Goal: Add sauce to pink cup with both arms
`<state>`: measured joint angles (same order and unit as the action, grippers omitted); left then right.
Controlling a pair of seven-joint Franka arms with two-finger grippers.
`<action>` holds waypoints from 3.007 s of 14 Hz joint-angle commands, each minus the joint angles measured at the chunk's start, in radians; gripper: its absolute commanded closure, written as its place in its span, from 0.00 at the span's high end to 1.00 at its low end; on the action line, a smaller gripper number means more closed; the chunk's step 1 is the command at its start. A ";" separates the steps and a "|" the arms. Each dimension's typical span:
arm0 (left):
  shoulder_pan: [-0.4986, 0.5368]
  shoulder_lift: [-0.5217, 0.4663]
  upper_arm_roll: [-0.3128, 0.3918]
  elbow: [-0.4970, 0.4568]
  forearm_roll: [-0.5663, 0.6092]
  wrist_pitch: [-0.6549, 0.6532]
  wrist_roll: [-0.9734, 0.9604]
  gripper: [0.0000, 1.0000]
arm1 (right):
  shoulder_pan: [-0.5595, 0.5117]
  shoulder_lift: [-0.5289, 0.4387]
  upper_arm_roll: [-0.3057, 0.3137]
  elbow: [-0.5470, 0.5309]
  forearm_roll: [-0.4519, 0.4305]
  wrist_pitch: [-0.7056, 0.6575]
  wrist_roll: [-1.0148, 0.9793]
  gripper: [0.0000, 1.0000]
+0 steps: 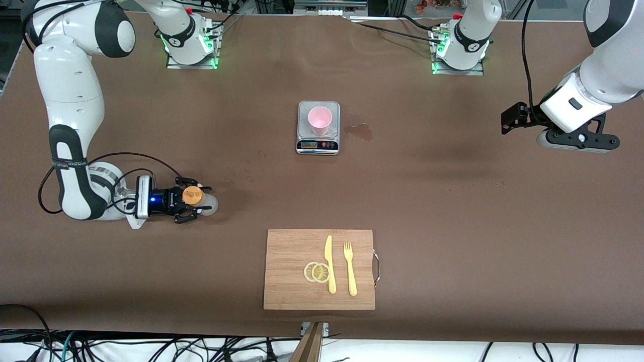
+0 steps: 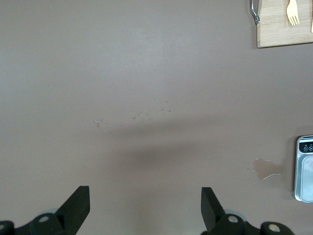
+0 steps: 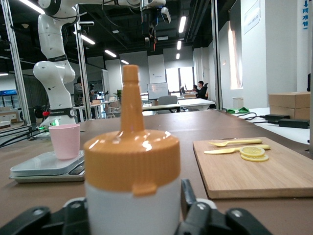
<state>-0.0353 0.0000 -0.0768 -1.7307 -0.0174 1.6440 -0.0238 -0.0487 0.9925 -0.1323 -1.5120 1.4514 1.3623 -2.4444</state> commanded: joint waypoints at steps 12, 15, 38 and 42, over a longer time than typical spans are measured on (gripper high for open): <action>-0.002 0.002 0.003 0.013 -0.006 -0.006 0.012 1.00 | 0.024 -0.446 -0.190 -0.100 -0.491 0.282 0.241 1.00; -0.002 0.002 0.003 0.013 -0.006 -0.006 0.012 1.00 | 0.032 -0.595 -0.136 -0.135 -0.714 0.383 0.500 1.00; -0.002 0.003 0.003 0.014 -0.004 0.005 0.018 1.00 | 0.237 -1.023 -0.033 -0.079 -1.468 0.230 2.285 1.00; -0.011 0.005 0.002 0.019 -0.003 0.003 0.024 1.00 | 0.236 -1.022 -0.036 -0.040 -1.493 0.216 2.285 1.00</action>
<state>-0.0385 0.0000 -0.0791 -1.7299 -0.0174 1.6489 -0.0219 0.1861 -0.0208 -0.1655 -1.5775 -0.0230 1.6035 -0.1742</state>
